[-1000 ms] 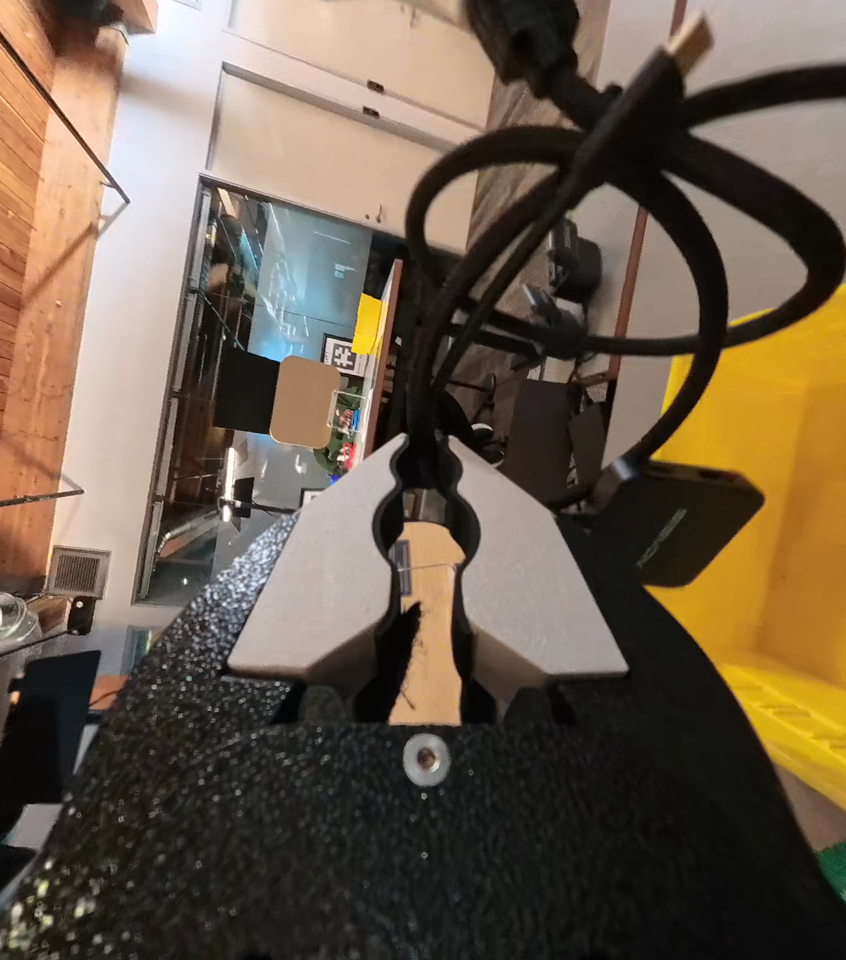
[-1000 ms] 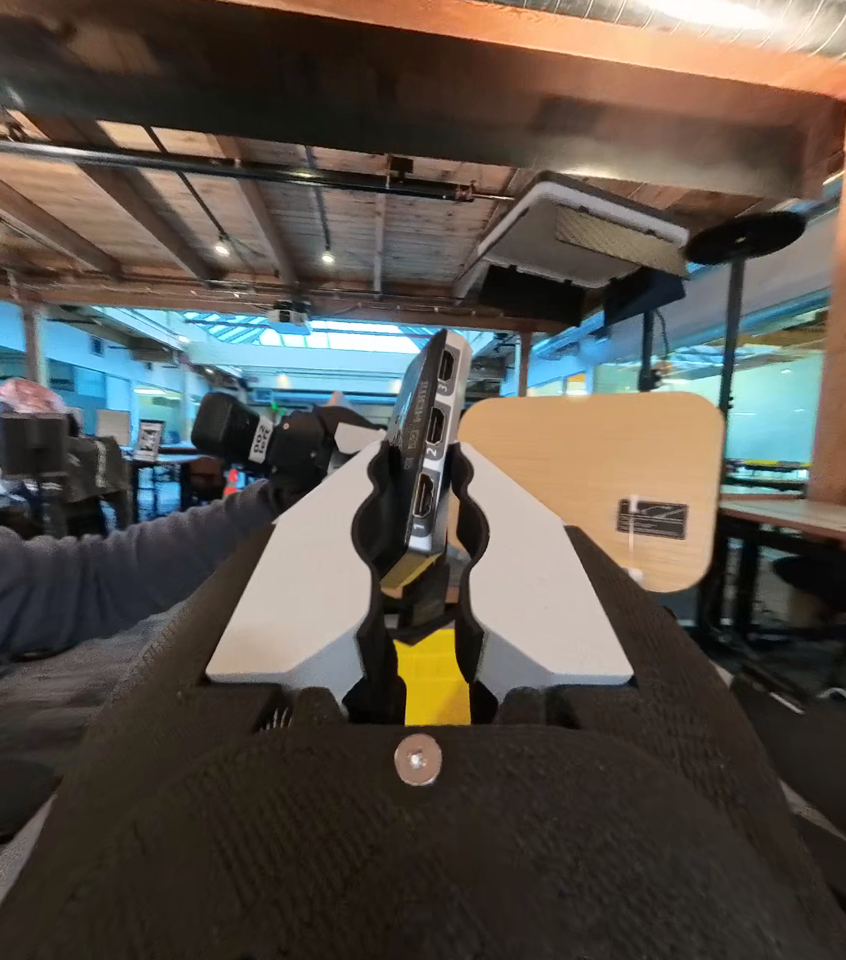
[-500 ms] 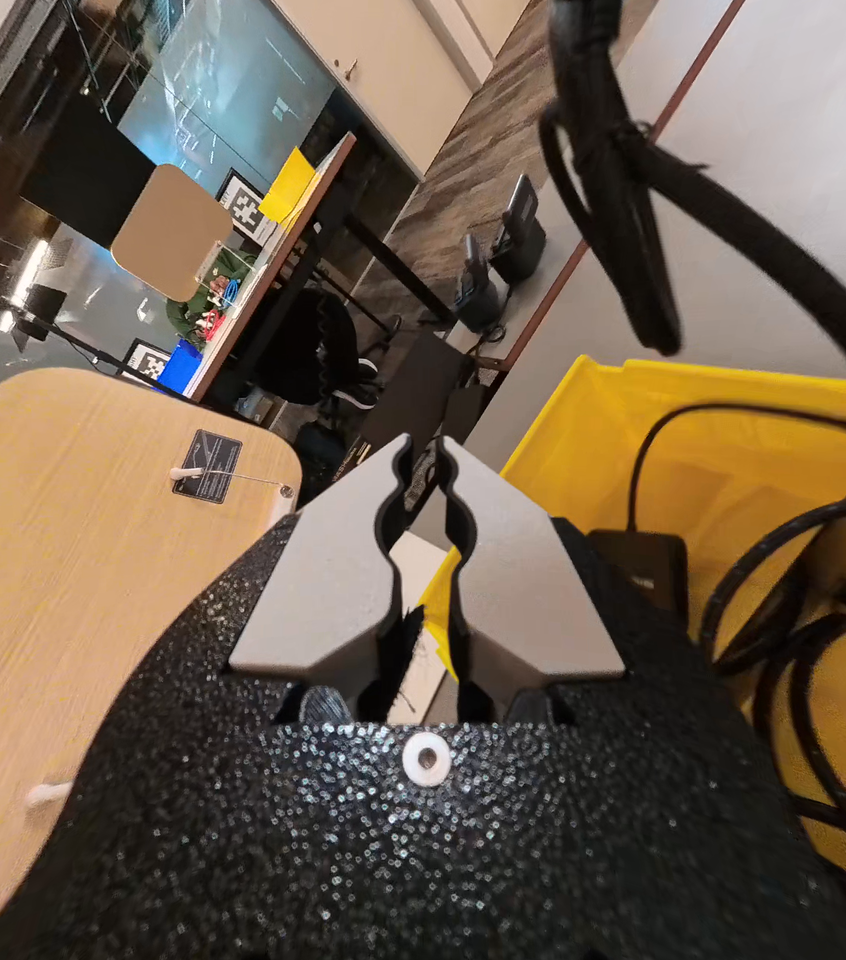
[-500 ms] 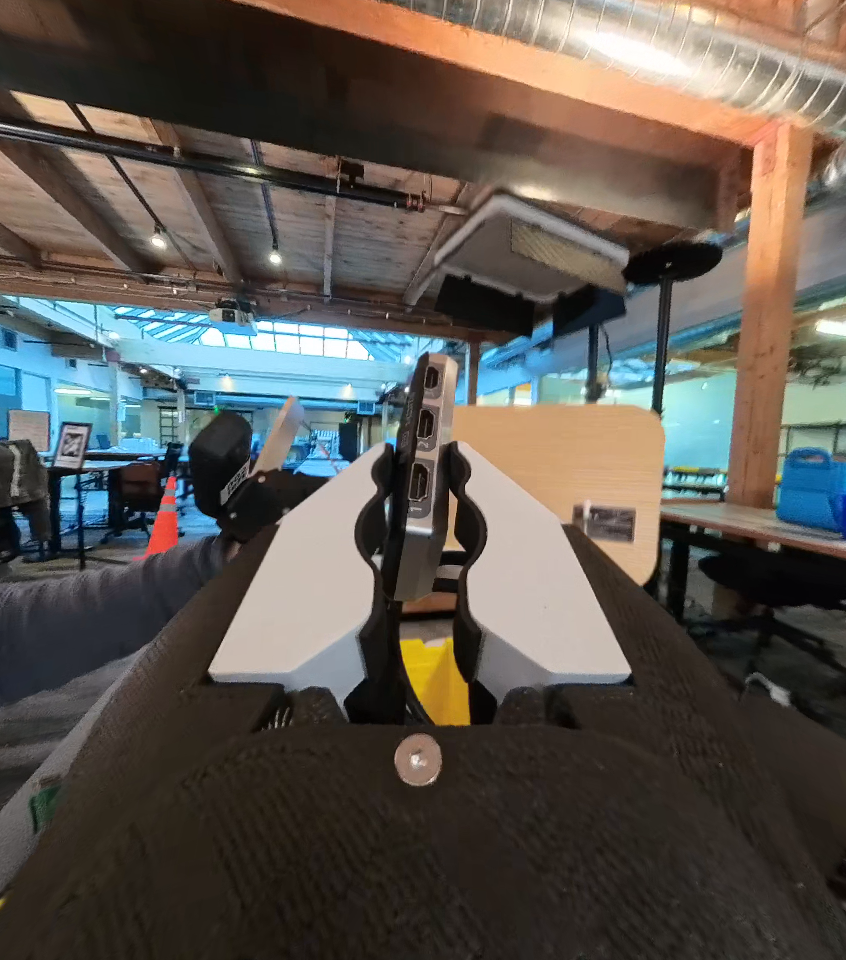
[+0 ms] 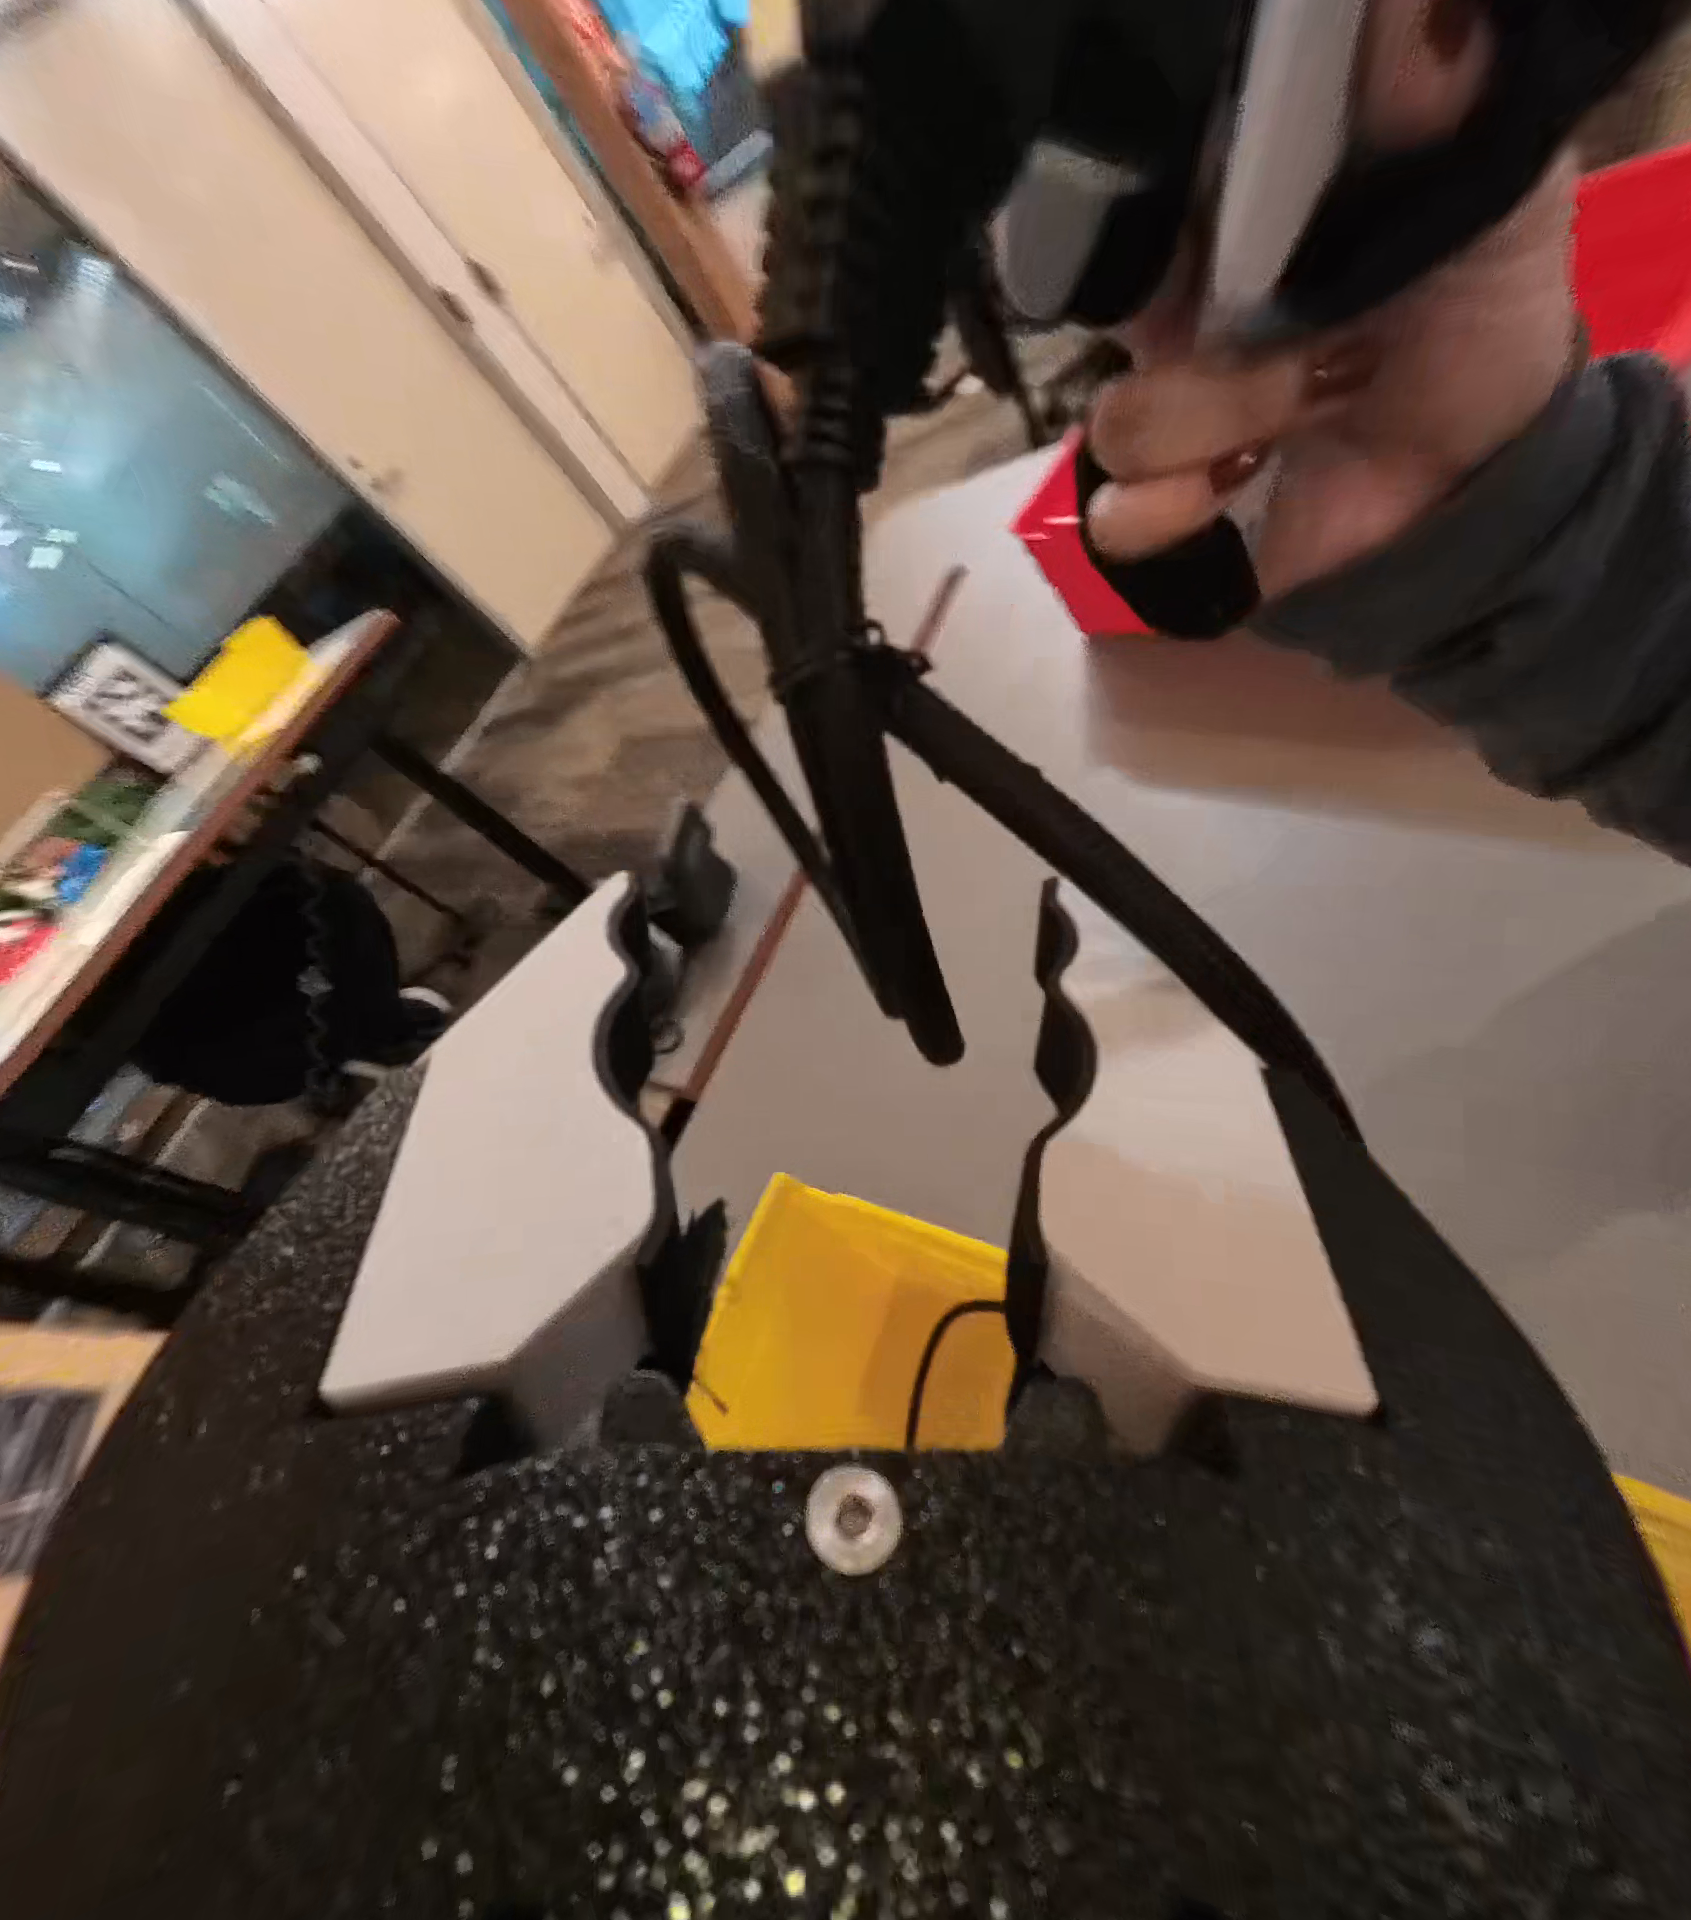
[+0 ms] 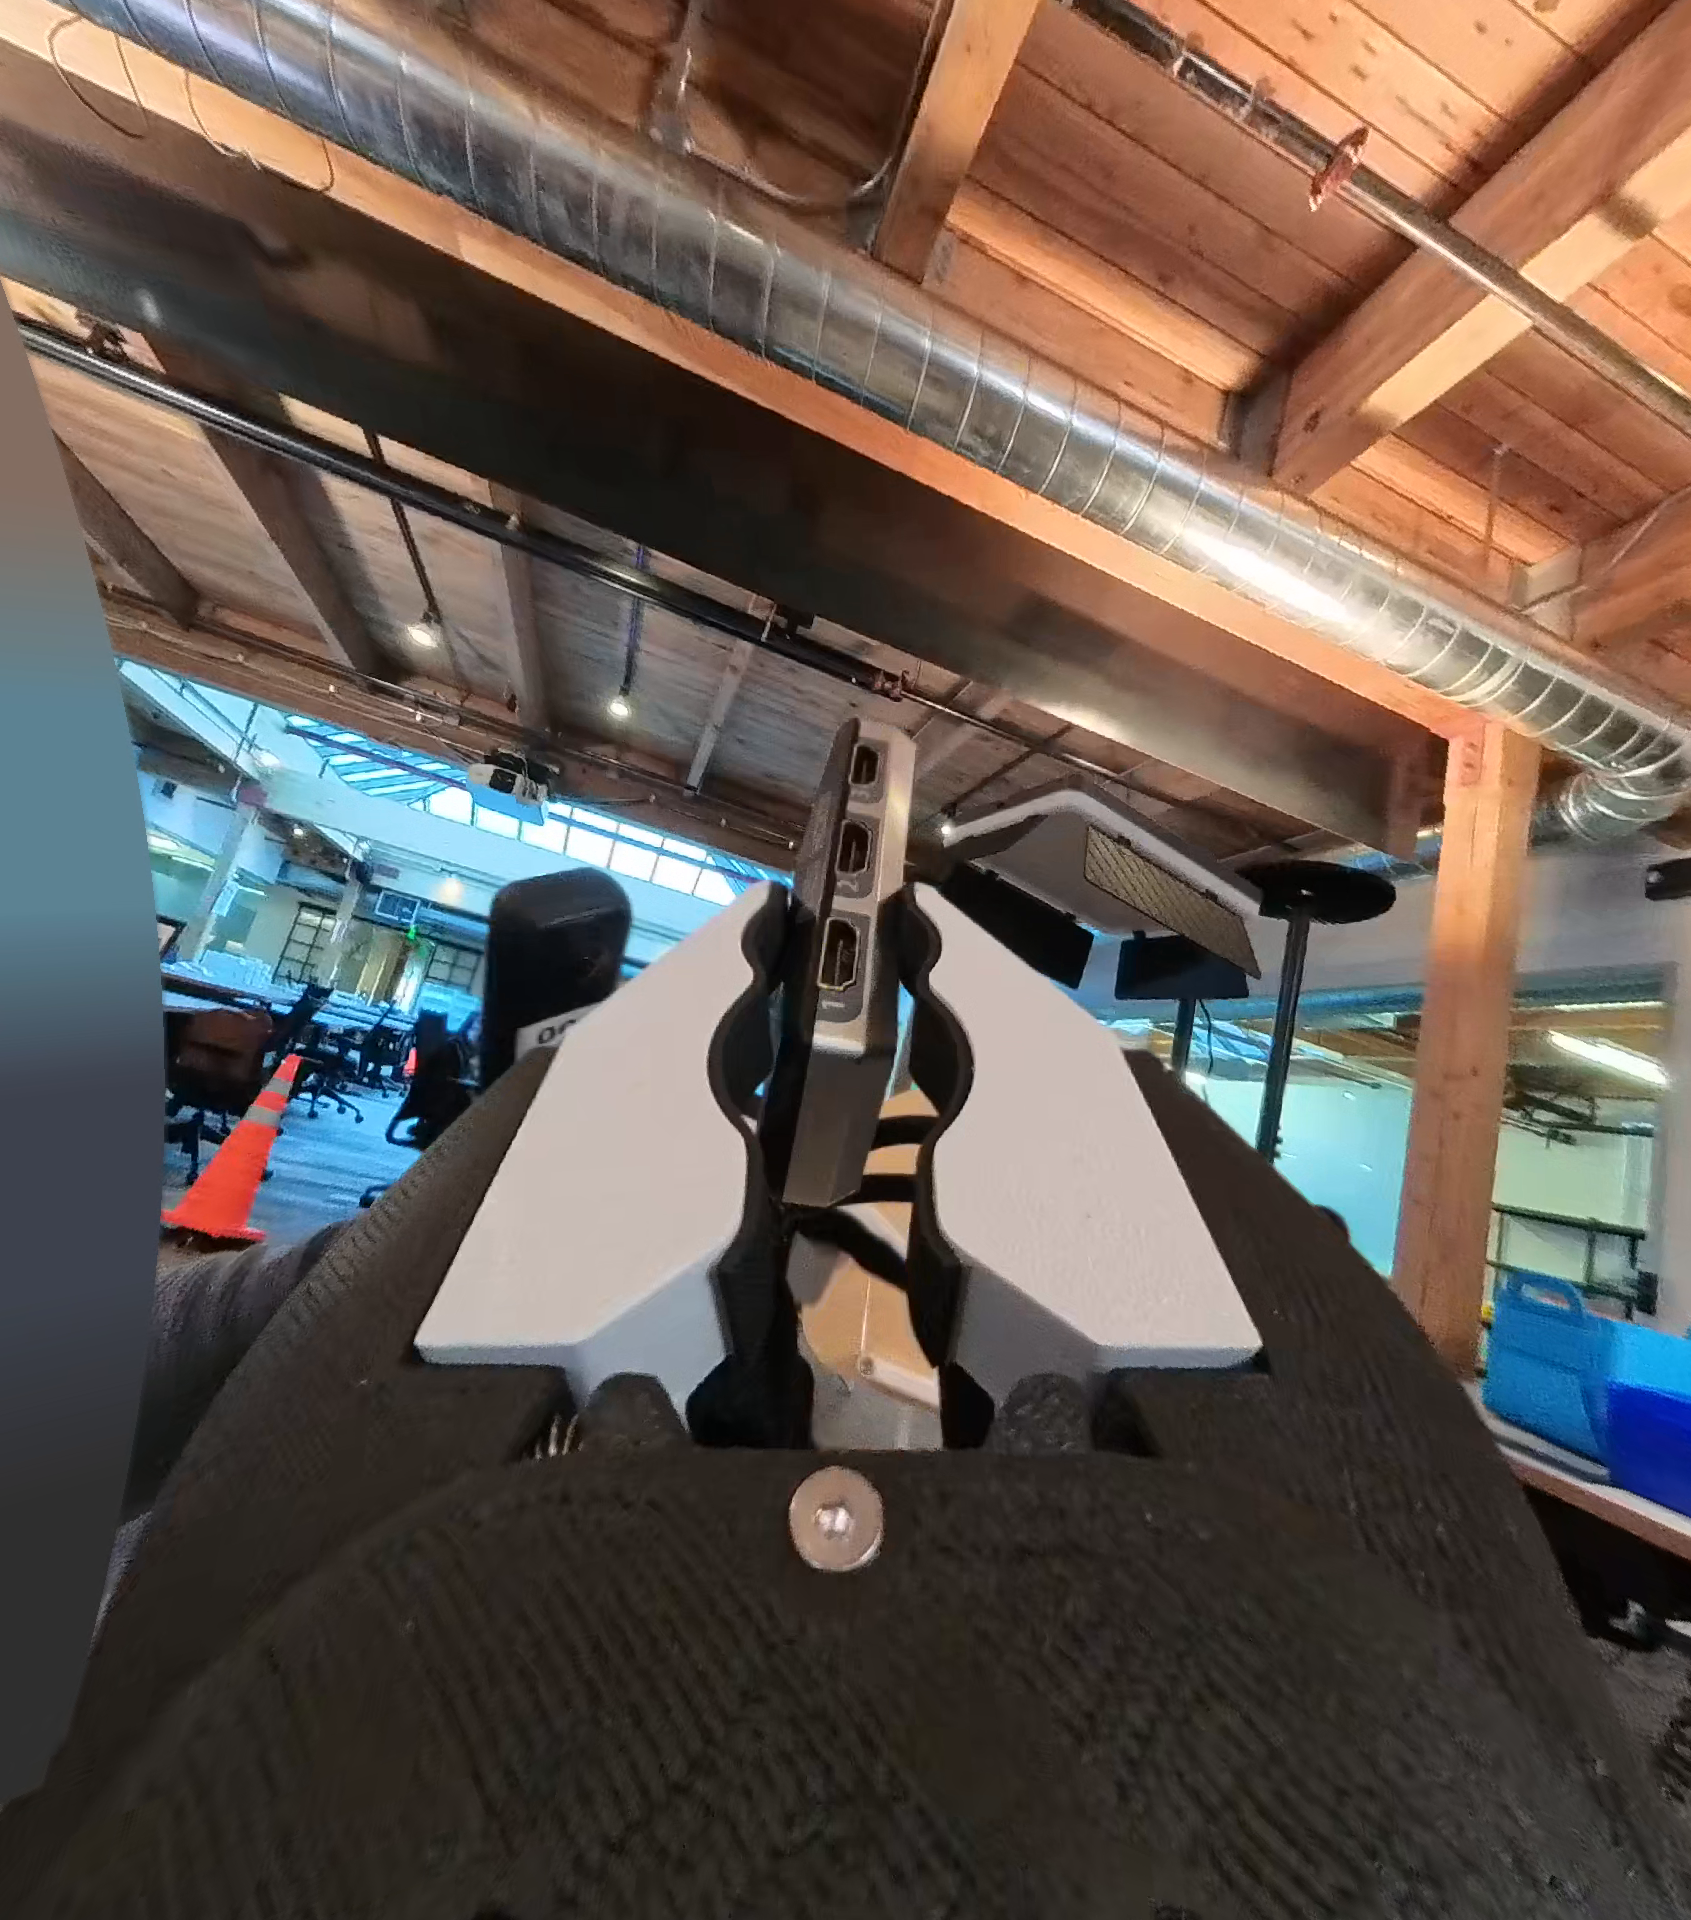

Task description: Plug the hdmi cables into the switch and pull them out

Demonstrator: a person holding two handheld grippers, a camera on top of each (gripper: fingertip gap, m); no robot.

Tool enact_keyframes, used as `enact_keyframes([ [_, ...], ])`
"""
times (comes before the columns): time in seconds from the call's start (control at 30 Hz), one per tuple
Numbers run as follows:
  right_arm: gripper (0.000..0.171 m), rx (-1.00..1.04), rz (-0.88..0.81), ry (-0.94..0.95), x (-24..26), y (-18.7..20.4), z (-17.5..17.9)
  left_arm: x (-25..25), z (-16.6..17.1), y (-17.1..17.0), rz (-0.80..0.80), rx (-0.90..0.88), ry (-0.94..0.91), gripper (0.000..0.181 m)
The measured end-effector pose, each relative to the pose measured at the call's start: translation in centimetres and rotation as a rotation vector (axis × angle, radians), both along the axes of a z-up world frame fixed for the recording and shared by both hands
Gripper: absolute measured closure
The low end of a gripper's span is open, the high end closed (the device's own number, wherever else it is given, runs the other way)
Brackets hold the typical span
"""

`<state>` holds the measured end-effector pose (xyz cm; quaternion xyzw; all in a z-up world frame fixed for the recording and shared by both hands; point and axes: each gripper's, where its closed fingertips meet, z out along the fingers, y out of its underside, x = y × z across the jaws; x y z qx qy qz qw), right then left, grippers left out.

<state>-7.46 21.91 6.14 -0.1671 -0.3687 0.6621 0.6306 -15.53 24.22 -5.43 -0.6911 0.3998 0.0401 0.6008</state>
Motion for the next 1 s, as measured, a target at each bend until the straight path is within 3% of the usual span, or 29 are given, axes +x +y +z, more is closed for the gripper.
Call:
enact_keyframes([
  [0.07,0.152,0.014,0.0,-0.008,0.5,-0.1,0.0,1.8,-0.5,0.1,-0.079,-0.046,0.022,0.144],
  [0.13,0.151,0.014,0.01,-0.018,0.8,0.0,0.0,1.7,-0.5,0.8,-0.046,-0.059,0.051,0.18],
  [0.23,0.145,0.028,-0.076,-0.024,1.7,1.1,-0.1,0.6,1.9,1.5,0.037,-0.001,0.006,0.181],
  [0.37,0.11,0.014,-0.251,-0.021,5.1,3.0,0.8,-1.0,6.4,1.6,0.163,0.105,0.075,0.181],
  [0.47,0.107,-0.025,-0.386,0.049,9.3,4.0,2.0,-0.8,10.1,1.5,0.223,0.172,0.133,0.181],
  [0.57,0.108,-0.072,-0.516,0.16,14.5,4.1,3.2,1.3,12.9,1.3,0.181,0.139,0.054,0.181],
  [0.7,0.11,-0.098,-0.647,0.283,21.2,2.2,4.1,6.7,8.8,2.0,0.019,-0.181,-0.059,0.181],
  [0.83,0.114,-0.087,-0.801,0.316,25.4,0.6,4.1,11.6,0.1,3.0,-0.104,-0.488,-0.066,0.181],
  [1.0,0.114,-0.079,-0.892,0.259,27.2,0.8,4.0,14.2,-9.5,4.8,-0.145,-0.78,-0.111,0.181],
])
